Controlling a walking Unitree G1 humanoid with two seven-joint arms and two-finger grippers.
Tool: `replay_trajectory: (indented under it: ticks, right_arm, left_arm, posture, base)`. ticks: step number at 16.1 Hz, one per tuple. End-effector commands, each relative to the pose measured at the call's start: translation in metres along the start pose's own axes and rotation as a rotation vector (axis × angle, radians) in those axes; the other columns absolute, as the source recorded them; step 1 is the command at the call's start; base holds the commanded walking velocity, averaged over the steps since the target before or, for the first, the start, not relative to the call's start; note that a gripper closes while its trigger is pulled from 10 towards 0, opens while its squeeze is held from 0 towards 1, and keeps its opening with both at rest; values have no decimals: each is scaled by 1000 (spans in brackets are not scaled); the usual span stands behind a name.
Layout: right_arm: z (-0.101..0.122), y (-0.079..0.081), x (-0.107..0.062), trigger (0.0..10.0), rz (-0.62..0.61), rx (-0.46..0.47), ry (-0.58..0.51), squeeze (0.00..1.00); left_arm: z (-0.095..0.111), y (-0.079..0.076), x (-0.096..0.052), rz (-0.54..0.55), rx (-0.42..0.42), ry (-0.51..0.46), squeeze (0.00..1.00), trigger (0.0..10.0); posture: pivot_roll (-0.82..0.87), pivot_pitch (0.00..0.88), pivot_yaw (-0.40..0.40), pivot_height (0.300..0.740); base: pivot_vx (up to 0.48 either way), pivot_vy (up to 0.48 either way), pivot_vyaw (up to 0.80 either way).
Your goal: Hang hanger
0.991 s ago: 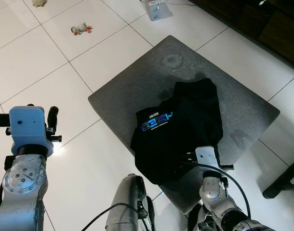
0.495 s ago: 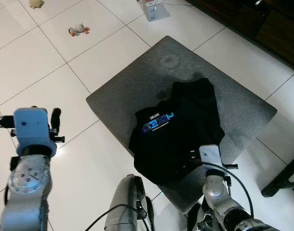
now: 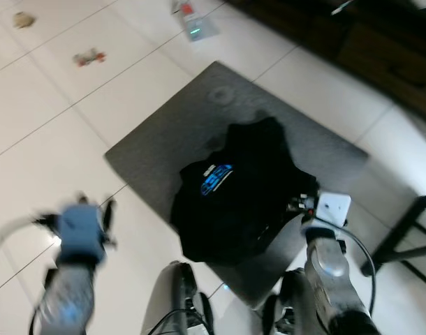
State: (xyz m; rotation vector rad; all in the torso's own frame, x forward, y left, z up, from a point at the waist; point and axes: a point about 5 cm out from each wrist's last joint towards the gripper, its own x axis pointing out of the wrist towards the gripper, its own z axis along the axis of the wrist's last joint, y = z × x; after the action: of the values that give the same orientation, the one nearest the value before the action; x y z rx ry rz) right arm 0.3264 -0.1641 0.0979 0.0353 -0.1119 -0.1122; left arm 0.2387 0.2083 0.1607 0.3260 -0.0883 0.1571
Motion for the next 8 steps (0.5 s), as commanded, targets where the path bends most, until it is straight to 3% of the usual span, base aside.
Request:
replay_trajectory:
  ticks: [1,2,4,8]
  right_arm:
    - [2,5,-11,3961,65,11,9,0]
    - [5,6,-15,10000,79,29,1,0]
    - [11,3,-29,10000,116,63,11,0]
    - [10,2,-31,10000,144,58,53,0]
  left_arm:
    - [-12,-2,-9,-28,65,18,0,10000]
    - [-14,-4,-11,-34,64,24,0,10000]
    - [-18,-17,-15,-46,59,13,0,10000]
    - [-20,-22,-3,-39,51,-14,0,10000]
  posture:
    - [60,234,10,597]
    - [55,220,4,597]
    - [45,179,-10,622]
    - [27,137,-14,667]
  base:
    - [0,0,0]
    - [0,0,0]
    - [0,0,0]
    - [0,0,0]
